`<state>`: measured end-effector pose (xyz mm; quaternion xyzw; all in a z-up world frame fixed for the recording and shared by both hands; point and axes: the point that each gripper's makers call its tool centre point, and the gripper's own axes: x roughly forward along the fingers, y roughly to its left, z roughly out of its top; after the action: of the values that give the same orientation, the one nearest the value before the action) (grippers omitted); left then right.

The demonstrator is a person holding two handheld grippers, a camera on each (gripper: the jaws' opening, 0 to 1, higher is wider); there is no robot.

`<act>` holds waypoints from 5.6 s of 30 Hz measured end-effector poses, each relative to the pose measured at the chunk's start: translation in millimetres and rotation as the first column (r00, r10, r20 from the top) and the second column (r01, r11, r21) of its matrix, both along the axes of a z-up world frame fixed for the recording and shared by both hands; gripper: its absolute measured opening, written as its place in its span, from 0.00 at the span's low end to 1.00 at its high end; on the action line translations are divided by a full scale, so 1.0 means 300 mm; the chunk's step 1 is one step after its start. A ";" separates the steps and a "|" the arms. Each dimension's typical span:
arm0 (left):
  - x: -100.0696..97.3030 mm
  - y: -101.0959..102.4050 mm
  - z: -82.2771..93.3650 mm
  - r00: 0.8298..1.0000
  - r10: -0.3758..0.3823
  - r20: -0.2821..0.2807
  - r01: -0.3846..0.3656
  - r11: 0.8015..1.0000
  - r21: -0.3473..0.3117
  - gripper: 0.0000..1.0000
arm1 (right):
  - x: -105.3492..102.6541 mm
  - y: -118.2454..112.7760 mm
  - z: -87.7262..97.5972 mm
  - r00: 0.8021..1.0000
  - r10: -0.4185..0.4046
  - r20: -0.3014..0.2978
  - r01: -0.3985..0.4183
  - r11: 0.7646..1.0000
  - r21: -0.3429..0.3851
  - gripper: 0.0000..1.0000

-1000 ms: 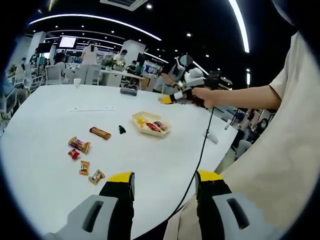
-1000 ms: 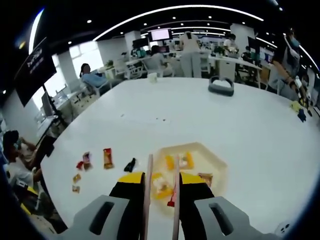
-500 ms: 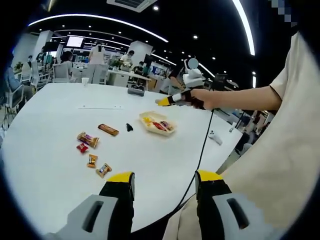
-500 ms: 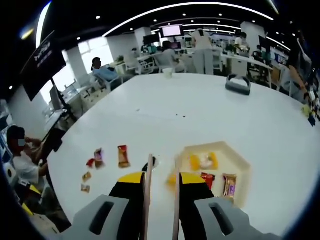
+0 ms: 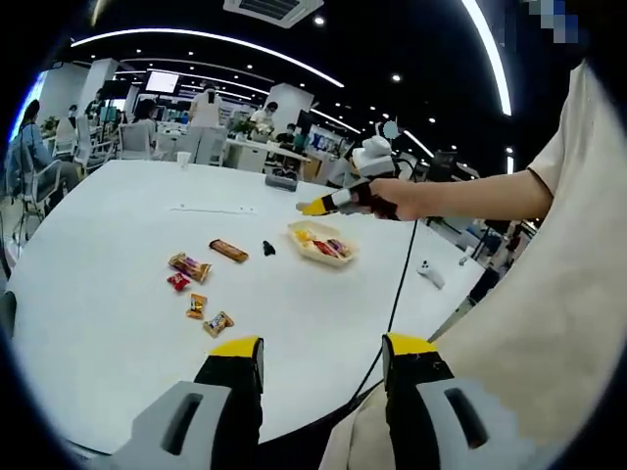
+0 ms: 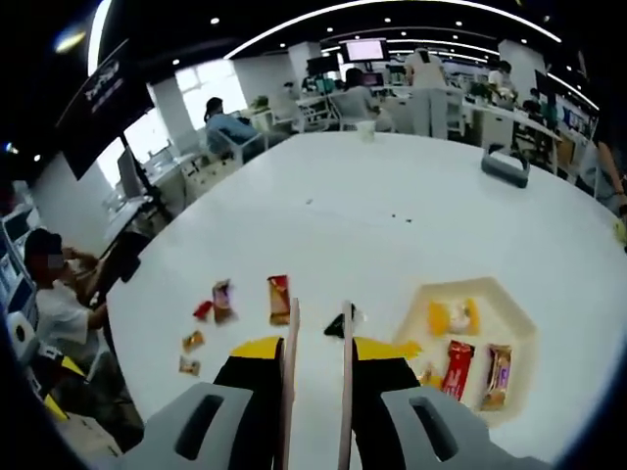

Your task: Place the target food into the container with the food tongs after gripping and lifting it, then release it inside without dropping or visibly crushing the food.

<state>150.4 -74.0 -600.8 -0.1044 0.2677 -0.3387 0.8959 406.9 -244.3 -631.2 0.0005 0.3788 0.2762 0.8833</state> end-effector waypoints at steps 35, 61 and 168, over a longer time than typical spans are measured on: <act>-0.072 0.150 -0.006 1.000 0.006 -0.013 -0.006 1.000 -0.001 0.48 | -0.254 0.371 -0.137 0.993 0.056 -0.107 -0.049 0.996 0.067 0.26; -0.070 0.242 -0.005 0.998 -0.064 -0.004 0.064 0.998 -0.003 0.48 | -0.353 0.510 -0.242 0.988 0.071 -0.139 -0.069 0.997 0.018 0.26; -0.071 0.384 -0.036 1.000 0.018 -0.019 -0.018 1.000 -0.004 0.46 | -0.415 0.580 -0.437 0.968 0.164 -0.191 -0.200 0.962 -0.188 0.23</act>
<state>129.1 41.1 -611.7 -0.1120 0.2745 -0.3303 0.8961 282.5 -70.2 -762.3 -0.1016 0.4795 0.3146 0.8129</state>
